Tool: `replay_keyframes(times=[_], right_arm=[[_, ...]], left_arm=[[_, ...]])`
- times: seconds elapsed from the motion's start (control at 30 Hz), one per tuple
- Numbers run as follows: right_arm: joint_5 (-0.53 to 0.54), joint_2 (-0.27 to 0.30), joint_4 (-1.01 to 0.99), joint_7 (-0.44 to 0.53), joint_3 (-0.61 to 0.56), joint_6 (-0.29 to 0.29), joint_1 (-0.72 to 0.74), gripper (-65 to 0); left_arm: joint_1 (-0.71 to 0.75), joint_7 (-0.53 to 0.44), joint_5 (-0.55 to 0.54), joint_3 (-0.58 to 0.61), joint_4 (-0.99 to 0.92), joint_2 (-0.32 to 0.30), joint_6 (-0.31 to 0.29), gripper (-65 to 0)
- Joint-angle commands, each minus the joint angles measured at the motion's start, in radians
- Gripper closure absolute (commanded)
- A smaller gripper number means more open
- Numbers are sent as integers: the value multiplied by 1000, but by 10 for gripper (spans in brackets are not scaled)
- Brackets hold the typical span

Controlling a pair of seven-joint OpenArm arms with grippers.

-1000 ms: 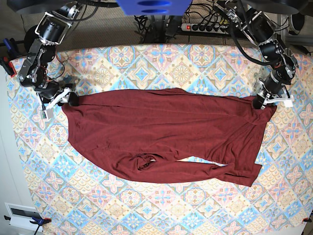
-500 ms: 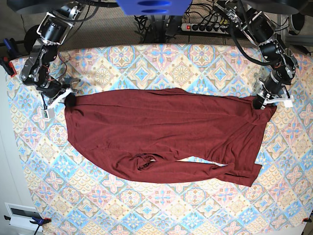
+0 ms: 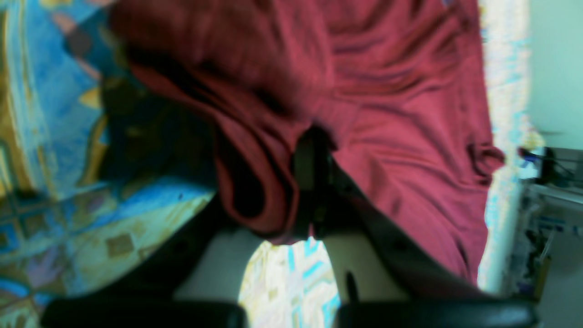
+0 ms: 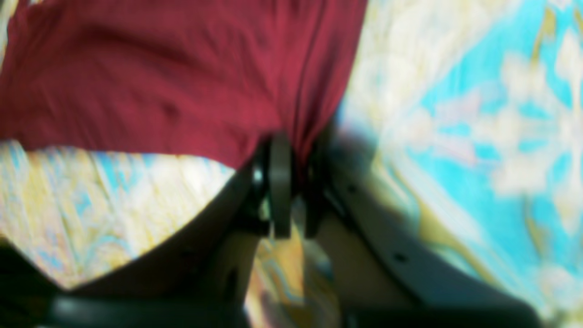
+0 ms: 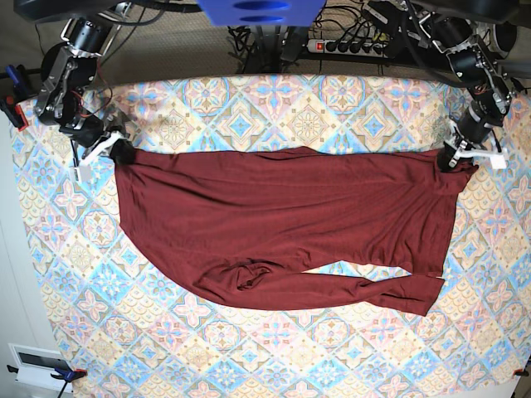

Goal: Layout the t-shirt on the table in an organized manner, then fold the t-shirt properly
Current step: 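Drag the shirt by its collar corners with both grippers to straighten it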

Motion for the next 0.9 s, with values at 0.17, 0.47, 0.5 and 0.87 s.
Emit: replay_keyframes(times=[0.17,0.47,0.5,0.87], right_arm=[[17,32,134,13,42,5,-93,0],[37,66,235,11,122,5,-202,0],[55,66,239,11,122,5,-213,0],[110,92,243,-50,117,5,-267,0]], left_arm=[[75,-10,-73,-8,19,-56,-3,0],[187,-8,-84,-8,200,-63,-3,0],[195,-8,-84,-8,213,-63,-3,0],[318,-8,-85,-39,295,-47,-3,0]])
